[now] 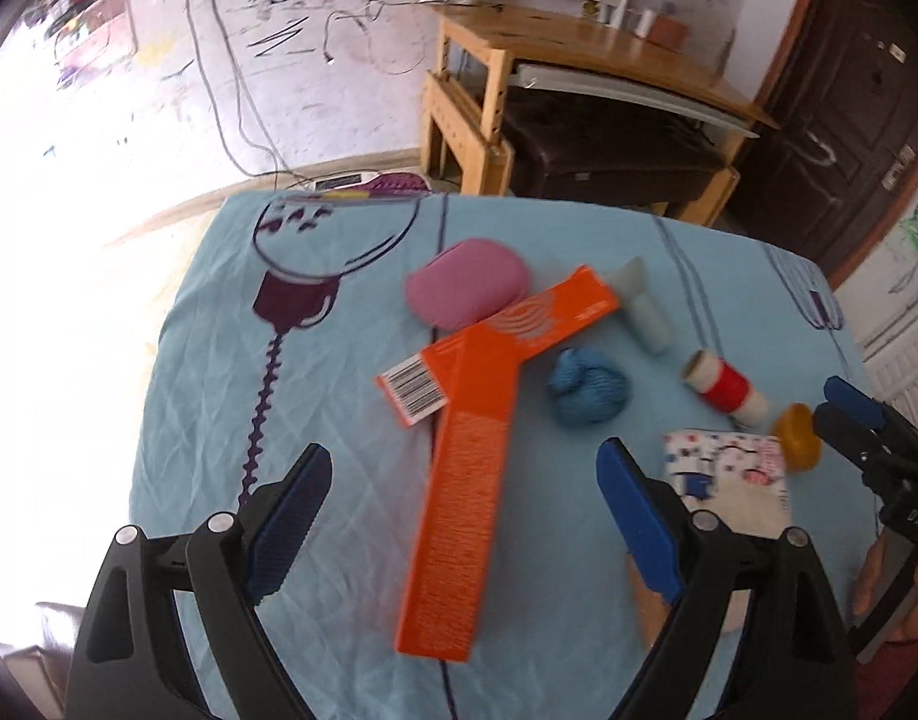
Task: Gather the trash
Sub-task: 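Grasp the long orange box with the left tool while the right tool grasps the small orange cup, then carry the orange box and orange cup over the orange bin and open both tools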
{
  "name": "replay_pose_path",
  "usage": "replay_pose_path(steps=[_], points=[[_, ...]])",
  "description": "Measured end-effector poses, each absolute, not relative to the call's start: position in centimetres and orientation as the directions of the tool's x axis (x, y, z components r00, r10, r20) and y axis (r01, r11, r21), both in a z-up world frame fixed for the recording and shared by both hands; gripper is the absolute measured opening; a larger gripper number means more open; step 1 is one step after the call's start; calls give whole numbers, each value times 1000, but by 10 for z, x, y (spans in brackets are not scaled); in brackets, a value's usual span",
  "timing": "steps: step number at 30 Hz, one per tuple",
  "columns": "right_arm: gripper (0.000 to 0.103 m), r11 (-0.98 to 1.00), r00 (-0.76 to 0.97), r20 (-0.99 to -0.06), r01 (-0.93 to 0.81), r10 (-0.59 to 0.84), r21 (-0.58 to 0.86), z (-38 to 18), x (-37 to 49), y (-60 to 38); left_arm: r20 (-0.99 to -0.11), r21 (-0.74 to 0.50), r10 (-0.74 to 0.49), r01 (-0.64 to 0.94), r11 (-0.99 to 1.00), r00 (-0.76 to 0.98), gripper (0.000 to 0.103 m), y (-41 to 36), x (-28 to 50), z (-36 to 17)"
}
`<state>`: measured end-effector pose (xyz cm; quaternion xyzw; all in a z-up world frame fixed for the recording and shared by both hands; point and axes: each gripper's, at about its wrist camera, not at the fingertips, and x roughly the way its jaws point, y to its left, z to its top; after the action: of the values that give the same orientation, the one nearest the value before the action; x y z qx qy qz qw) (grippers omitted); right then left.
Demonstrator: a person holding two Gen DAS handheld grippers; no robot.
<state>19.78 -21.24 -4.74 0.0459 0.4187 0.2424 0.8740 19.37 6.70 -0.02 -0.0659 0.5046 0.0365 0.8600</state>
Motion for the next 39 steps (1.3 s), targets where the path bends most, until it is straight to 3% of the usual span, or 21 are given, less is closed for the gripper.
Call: replay_pose_path(steps=[2, 5, 12, 16, 18, 21, 27, 33, 39], points=[[80, 878, 519, -718, -379, 464, 293, -53, 201, -211, -874, -78, -2, -136, 988, 486, 85, 69, 194, -7], [80, 880, 512, -728, -384, 455, 280, -58, 201, -207, -877, -52, 25, -147, 988, 480, 62, 66, 192, -15], [78, 891, 530, -742, -408, 410, 201, -58, 196, -192, -870, -13, 61, -147, 989, 489, 50, 57, 189, -18], [60, 897, 544, -749, -417, 377, 148, -57, 191, -186, -865, 3, 79, -151, 989, 496, 35, 55, 185, -18], [43, 895, 548, -754, -430, 363, 118, -57, 187, -184, -862, 8, 82, -149, 989, 500, 23, 56, 183, -17], [40, 891, 552, -756, -444, 352, 91, -57, 183, -181, -862, 19, 86, -138, 990, 500, 20, 56, 181, -17], [40, 880, 553, -712, -429, 433, 203, -49, 182, -201, -865, -50, 19, -123, 991, 501, 19, 58, 181, -13], [40, 865, 624, -601, -396, 500, 308, -25, 164, -240, -845, -92, -21, -105, 990, 535, 19, 55, 174, 8], [40, 894, 740, -505, -336, 445, 296, -1, 141, -281, -808, -142, -75, -68, 988, 584, 19, 35, 168, 39]])
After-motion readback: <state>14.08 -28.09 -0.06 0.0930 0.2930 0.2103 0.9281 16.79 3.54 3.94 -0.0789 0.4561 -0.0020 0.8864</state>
